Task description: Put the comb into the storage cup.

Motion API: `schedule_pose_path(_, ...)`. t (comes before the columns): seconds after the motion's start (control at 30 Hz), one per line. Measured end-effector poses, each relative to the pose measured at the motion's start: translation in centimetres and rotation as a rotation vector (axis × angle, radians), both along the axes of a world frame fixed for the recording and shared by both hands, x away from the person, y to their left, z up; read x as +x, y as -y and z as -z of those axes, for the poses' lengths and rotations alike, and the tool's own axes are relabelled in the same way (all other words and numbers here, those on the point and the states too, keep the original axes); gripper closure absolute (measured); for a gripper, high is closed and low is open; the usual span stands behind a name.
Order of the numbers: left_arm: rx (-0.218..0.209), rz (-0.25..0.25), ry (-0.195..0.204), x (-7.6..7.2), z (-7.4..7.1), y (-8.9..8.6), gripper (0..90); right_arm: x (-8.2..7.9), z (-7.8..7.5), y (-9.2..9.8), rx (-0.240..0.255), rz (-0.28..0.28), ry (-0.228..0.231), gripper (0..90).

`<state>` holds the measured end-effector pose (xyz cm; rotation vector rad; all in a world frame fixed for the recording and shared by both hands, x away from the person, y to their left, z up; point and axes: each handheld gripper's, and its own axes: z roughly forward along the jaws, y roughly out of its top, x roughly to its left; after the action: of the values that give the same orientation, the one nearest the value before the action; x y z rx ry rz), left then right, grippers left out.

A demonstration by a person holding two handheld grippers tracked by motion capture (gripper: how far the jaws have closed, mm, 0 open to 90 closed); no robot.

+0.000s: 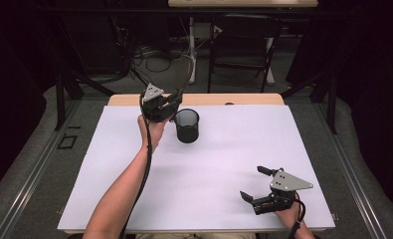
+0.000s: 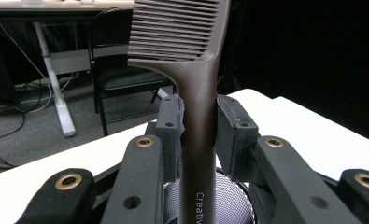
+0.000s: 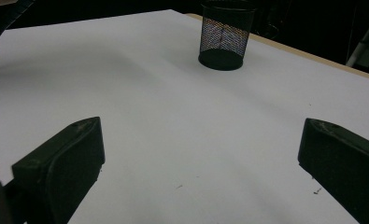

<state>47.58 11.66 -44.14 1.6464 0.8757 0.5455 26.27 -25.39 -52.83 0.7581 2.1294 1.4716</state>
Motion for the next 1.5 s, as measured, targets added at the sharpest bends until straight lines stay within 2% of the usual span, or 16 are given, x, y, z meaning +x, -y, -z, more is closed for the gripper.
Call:
schedule_pose_path(0.5, -0.014, 0.017, 0.027, 0.5, 0.3, 1.1, 72.4, 0.0, 0.0, 0.0, 0.003, 0.000, -0.001, 0.1)
schedule_pose_path(0.9, -0.017, 0.023, 0.037, 0.8, 0.7, 1.6, 72.4, 0.0, 0.0, 0.1, 0.002, -0.001, -0.004, 0.1)
schedule_pose_path(1.17, -0.040, 0.024, 0.049, 0.9, 1.0, 1.7, 72.4, 0.0, 0.0, 0.0, 0.004, -0.001, -0.003, 0.1)
schedule_pose_path(1.5, -0.045, 0.025, 0.057, 1.2, 1.5, 1.9, 72.4, 0.0, 0.0, 0.0, 0.003, -0.002, -0.004, 0.1)
